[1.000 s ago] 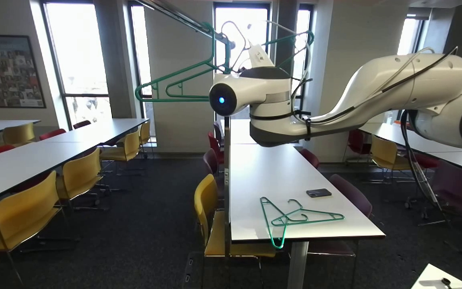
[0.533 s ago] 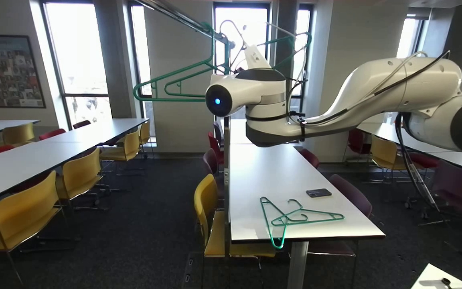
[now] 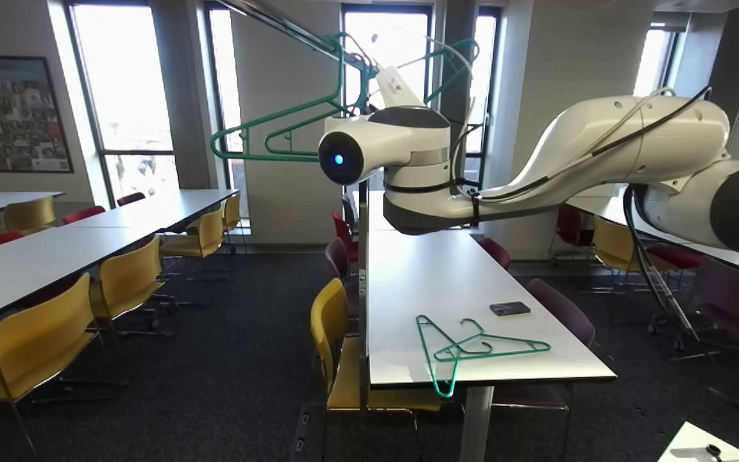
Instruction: Put one hanger on the cloth rack
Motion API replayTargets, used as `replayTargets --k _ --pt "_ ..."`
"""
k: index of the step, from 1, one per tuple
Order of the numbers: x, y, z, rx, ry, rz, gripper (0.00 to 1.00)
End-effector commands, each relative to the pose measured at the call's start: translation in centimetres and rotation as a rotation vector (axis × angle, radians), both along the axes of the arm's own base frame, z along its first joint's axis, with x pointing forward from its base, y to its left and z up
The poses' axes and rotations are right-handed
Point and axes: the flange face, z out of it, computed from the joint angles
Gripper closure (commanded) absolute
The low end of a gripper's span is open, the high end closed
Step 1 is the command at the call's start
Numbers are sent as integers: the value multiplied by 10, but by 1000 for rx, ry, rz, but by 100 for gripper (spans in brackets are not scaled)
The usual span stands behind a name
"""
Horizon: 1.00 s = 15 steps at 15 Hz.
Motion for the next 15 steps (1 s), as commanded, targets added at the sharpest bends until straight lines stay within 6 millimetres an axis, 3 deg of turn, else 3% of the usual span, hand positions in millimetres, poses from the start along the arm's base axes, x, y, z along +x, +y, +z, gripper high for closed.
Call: replayTargets --k 1,6,7,8,15 --pt "9 6 4 -39 29 17 98" --pt "18 -4 -14 -33 47 9 98" --pt "20 -7 -16 -31 40 3 65" --pt "21 -9 -17 -29 37 1 64" --pt "21 -17 -17 40 39 9 11"
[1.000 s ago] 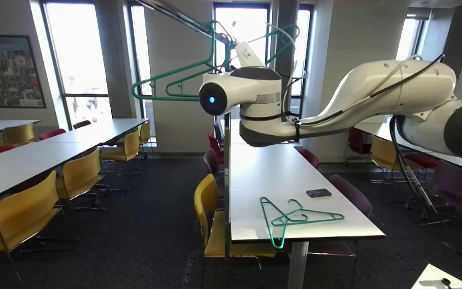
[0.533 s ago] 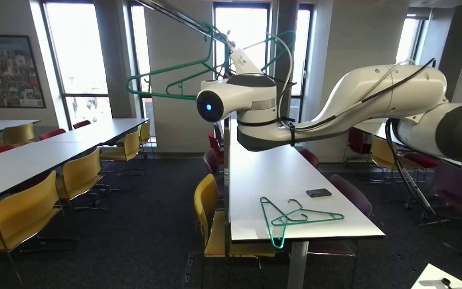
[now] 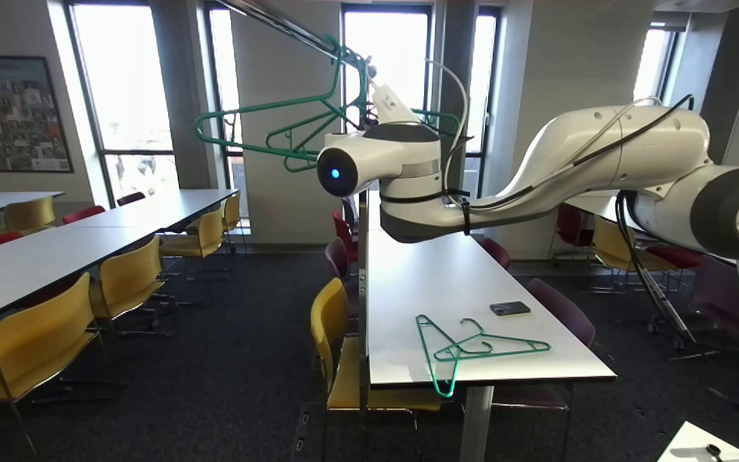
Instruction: Put one hanger on the cloth rack
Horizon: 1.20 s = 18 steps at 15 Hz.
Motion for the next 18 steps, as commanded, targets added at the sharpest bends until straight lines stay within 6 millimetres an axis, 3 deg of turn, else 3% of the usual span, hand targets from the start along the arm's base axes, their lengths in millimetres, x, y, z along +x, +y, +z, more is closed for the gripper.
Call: replayTargets --k 1,2,8,12,18 --pt "-2 -7 9 58 -4 40 5" --pt "-4 -7 10 77 -2 49 0" --pt "-23 3 12 266 73 185 0" --pt "-56 18 7 458 135 308 0" --pt "-103 22 8 533 52 421 0"
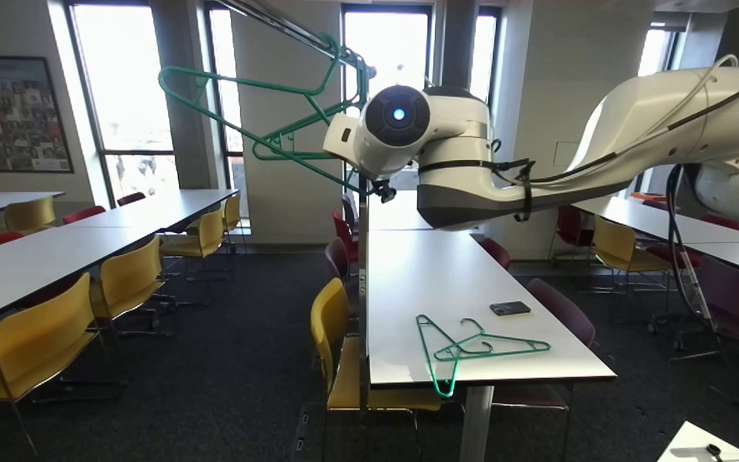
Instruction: Put one hanger on the cloth rack
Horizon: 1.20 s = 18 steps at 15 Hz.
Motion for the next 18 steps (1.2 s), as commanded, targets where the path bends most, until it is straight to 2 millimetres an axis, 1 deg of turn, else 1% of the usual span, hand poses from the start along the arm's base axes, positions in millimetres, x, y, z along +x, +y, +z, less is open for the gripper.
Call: replayTargets --k 1,4,7,11,15,17,18 --pt "-36 -15 5 50 -90 33 0" --pt "-53 -22 6 140 -241 -21 0" --pt "-64 -31 3 263 -357 -57 0" --pt "-78 -45 -13 421 -502 -104 0" --pt "-90 -59 -32 552 -559 -127 0" --pt "-94 -70 -38 637 -575 -165 0" --pt "-93 -80 -40 704 -562 -208 0"
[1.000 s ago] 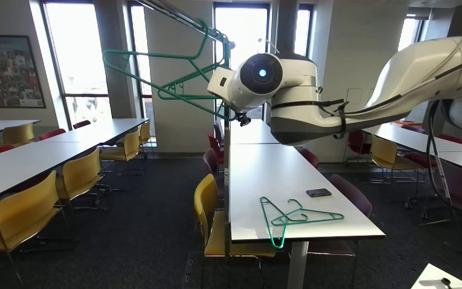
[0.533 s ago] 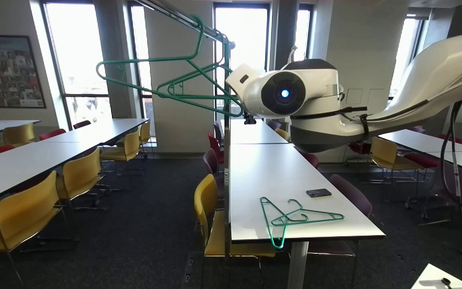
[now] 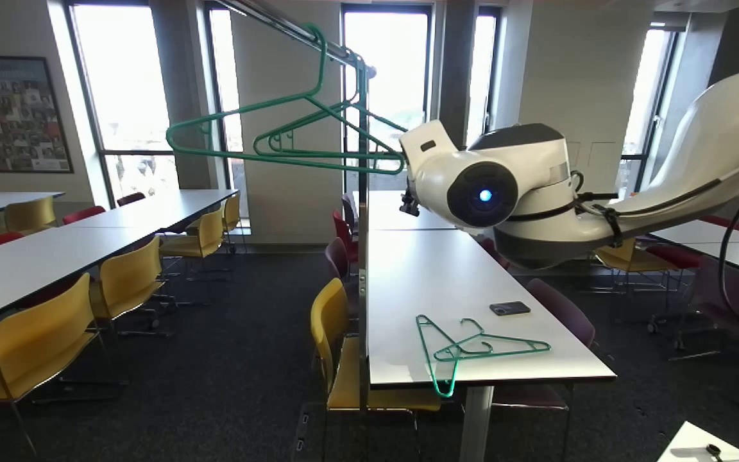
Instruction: Put one hanger on the cloth rack
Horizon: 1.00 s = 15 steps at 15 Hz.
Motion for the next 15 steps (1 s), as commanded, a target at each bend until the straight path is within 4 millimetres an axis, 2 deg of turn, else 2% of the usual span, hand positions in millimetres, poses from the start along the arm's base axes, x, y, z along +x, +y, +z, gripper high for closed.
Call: replayTargets --k 1,5,8,10,12,15 --pt "-9 -41 -5 199 19 -42 0" --pt "18 -95 -36 410 196 -53 0" --pt "48 -137 -80 557 329 -49 0" --pt "62 -155 -113 639 419 -37 0" --pt "70 -160 -146 712 506 2 0" --pt "69 -147 -188 793 658 50 0"
